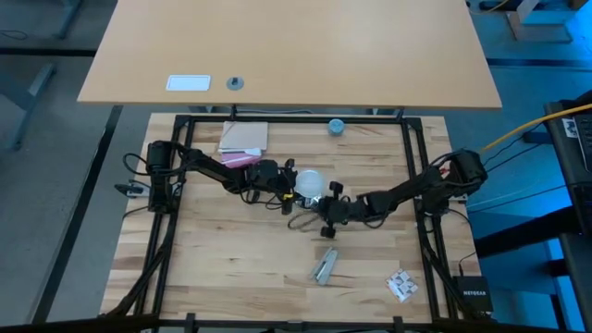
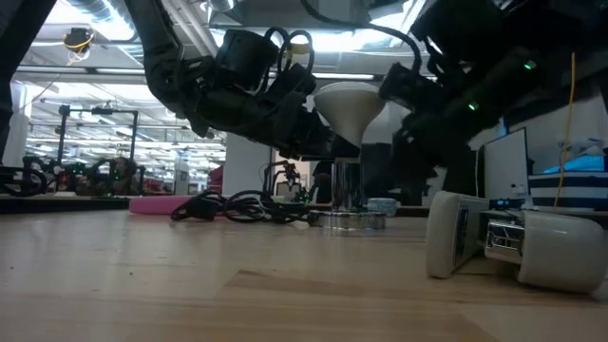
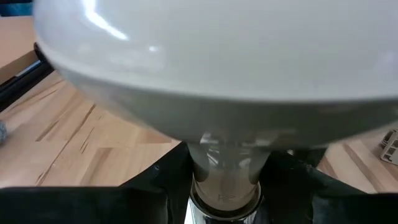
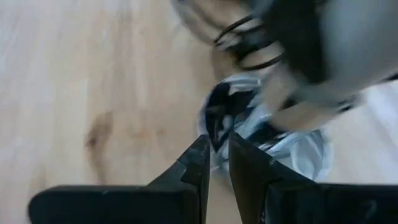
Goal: Screw lightbulb
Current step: Insert light bulb into the lamp
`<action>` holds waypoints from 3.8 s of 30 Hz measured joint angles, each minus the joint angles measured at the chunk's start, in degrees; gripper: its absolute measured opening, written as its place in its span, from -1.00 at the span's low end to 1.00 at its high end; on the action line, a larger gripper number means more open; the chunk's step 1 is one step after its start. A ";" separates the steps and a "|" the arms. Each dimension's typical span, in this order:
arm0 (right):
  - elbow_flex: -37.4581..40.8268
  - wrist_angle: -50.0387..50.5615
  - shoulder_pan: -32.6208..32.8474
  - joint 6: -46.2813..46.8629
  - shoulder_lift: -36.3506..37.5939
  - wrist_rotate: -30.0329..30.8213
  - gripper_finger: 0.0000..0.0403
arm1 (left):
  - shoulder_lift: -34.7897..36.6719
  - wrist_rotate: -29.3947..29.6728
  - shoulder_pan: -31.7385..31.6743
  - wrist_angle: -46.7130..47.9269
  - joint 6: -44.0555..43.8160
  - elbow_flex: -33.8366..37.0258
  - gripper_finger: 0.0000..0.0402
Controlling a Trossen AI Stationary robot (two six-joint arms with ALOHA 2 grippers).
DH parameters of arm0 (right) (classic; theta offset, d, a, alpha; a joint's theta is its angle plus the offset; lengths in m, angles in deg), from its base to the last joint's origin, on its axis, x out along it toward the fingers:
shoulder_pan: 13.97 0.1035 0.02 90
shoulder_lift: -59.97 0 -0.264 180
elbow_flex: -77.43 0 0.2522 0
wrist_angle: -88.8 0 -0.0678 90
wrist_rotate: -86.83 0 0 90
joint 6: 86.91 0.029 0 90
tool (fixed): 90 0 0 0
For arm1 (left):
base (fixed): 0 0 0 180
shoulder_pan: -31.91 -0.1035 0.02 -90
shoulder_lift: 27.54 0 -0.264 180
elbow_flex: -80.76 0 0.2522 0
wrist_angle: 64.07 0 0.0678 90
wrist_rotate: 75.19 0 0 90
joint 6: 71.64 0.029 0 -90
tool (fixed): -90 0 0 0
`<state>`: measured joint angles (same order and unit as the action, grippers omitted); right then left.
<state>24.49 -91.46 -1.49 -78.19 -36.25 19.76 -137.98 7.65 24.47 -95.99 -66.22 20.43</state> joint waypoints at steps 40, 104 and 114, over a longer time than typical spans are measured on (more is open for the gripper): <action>0.09 4.89 0.91 20.02 -8.73 22.22 -0.70 | 0.02 -0.33 -0.07 0.03 -0.14 0.00 -0.23; -11.56 9.03 -0.20 -12.19 -11.50 15.49 -0.33 | -0.04 9.51 -3.02 -2.96 -5.00 0.07 -0.23; -11.56 11.37 -3.98 -11.05 -12.53 15.01 -0.46 | -0.02 8.80 -3.02 -2.60 -4.97 -0.02 -0.23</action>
<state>12.93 -80.09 -5.47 -89.24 -48.78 34.77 -138.00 16.45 21.45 -98.59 -71.20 20.41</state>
